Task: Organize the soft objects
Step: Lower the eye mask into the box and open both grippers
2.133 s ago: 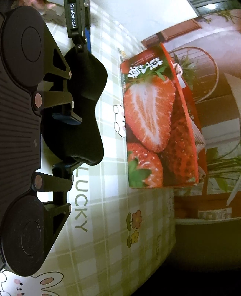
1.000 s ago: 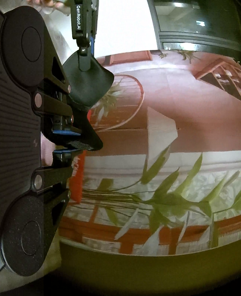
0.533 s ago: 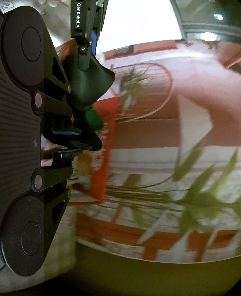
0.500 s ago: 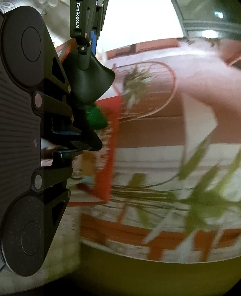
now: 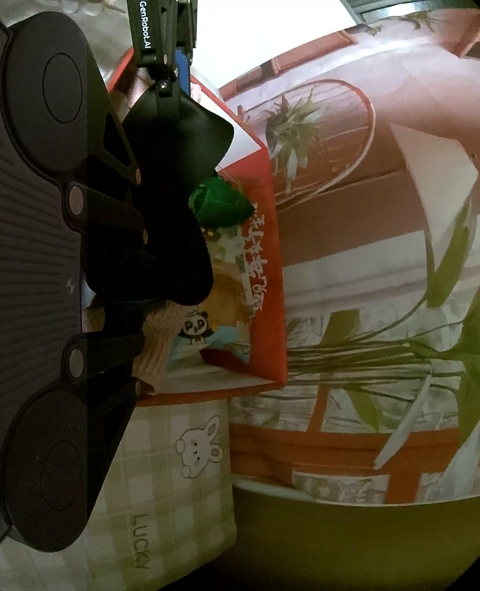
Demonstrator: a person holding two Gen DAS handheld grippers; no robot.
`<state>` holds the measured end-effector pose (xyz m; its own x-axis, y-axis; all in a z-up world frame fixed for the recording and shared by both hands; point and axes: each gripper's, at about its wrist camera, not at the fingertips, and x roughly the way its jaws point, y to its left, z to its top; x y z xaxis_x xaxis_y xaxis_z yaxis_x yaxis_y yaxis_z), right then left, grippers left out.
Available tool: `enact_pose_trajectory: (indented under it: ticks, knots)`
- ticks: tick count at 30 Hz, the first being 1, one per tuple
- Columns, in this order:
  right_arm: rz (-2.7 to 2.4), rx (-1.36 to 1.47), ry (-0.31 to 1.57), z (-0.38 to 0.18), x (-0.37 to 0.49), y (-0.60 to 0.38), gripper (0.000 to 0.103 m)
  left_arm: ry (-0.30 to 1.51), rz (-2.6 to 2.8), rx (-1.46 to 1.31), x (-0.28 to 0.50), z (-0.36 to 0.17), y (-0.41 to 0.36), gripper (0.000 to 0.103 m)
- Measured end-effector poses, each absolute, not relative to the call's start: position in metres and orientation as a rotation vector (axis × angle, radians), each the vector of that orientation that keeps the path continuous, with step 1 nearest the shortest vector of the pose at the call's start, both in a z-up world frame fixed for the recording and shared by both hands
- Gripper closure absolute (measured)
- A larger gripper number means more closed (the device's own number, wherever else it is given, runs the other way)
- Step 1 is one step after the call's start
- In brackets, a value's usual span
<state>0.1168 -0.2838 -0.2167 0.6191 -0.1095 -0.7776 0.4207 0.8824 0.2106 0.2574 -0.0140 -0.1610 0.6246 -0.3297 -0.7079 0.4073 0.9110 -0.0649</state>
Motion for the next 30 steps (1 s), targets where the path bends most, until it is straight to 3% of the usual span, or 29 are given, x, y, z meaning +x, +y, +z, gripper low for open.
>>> enact_pose_trajectory:
  ticks: [3,5,7,10,15,17,21,23,26,30]
  knots:
    - [-0.299,0.391,0.863,-0.212,0.114,-0.285,0.089,0.785,-0.448,0.125,0.249,-0.155,-0.011,0.038]
    - [-0.285,0.38,0.869,-0.207,0.11,-0.285,0.089,0.769,-0.437,0.135,0.243,-0.149,-0.008,0.019]
    - [-0.281,0.356,0.878,-0.204,0.107,-0.285,0.089,0.754,-0.41,0.13,0.24,-0.143,-0.006,0.009]
    - [-0.288,0.325,0.88,-0.199,0.104,-0.284,0.087,0.738,-0.385,0.112,0.238,-0.132,-0.006,0.004]
    - [-0.339,0.281,0.866,-0.187,0.099,-0.278,0.068,0.698,-0.336,0.106,0.23,-0.11,-0.008,0.0]
    - [-0.351,0.272,0.85,-0.178,0.096,-0.276,0.05,0.682,-0.32,0.1,0.225,-0.1,-0.007,0.0]
    - [-0.379,0.245,0.796,-0.156,0.09,-0.274,0.035,0.697,-0.248,0.062,0.222,-0.079,-0.004,0.0]
    - [-0.393,0.236,0.762,-0.14,0.086,-0.273,0.019,0.667,-0.267,0.04,0.215,-0.066,0.001,0.0]
    - [-0.394,0.225,0.701,-0.114,0.079,-0.268,0.005,0.609,-0.27,0.028,0.198,-0.044,0.006,0.0]
    - [-0.391,0.207,0.627,-0.076,0.068,-0.256,0.0,0.573,-0.261,0.064,0.17,-0.01,0.006,0.0]
